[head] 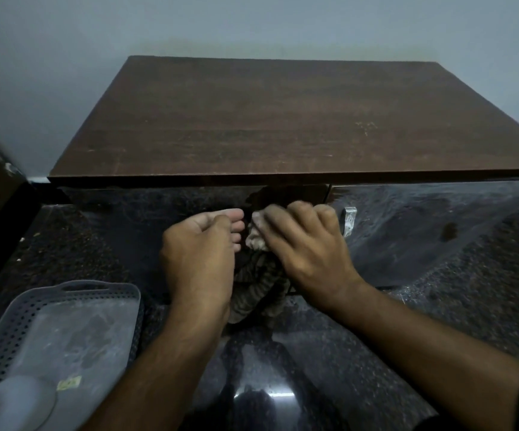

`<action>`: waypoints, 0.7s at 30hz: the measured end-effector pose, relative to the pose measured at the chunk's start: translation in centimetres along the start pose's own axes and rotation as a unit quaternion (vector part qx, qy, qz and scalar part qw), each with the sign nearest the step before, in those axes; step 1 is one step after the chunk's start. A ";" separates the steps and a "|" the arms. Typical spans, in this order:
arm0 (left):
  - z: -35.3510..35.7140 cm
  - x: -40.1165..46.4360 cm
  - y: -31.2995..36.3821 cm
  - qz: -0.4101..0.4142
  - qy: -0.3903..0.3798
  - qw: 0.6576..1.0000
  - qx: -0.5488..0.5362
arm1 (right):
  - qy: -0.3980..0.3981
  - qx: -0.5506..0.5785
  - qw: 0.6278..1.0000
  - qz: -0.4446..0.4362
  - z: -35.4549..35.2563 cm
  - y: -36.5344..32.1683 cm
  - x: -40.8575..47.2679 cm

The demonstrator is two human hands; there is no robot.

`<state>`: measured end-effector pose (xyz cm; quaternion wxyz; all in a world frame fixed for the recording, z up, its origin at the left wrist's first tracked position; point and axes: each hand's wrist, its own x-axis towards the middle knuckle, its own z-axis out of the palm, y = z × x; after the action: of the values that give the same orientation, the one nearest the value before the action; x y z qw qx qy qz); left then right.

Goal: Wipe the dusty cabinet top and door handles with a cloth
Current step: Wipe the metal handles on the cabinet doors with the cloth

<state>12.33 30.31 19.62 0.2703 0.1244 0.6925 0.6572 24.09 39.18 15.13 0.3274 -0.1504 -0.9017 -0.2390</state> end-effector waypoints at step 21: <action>0.3 -0.6 -0.2 0.057 -0.099 0.963 0.245 | -0.054 0.003 0.996 0.064 -1.0 -0.8 0.9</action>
<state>12.97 30.21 19.52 0.2615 0.2905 0.7937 0.4661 23.63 38.08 16.17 0.2937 -0.2199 -0.9071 -0.2065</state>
